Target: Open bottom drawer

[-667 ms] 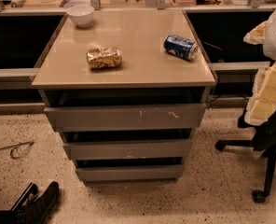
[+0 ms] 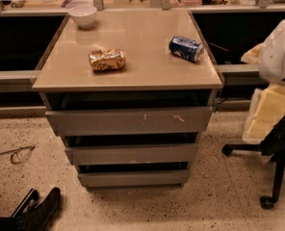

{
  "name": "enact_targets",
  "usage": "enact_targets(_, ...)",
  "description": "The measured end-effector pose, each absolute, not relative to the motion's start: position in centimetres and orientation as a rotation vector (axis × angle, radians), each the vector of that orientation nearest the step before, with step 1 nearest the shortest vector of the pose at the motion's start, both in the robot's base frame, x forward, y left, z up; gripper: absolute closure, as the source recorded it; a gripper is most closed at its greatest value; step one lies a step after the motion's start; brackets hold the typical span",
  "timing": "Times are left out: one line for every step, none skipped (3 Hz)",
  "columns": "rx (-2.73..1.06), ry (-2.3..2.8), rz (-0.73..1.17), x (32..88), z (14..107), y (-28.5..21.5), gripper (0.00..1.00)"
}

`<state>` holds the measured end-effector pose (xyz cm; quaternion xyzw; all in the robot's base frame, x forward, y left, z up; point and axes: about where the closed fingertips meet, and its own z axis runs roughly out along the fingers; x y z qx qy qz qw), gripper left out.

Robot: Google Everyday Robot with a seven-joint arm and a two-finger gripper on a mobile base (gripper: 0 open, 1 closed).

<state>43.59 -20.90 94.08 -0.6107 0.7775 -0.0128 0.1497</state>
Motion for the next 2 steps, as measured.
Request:
enact_targets(-1.842,2.295,0.13,42.17,85.07,-19.75,0.0)
enact_targets(-1.842,2.295,0.13,42.17,85.07,-19.75,0.0)
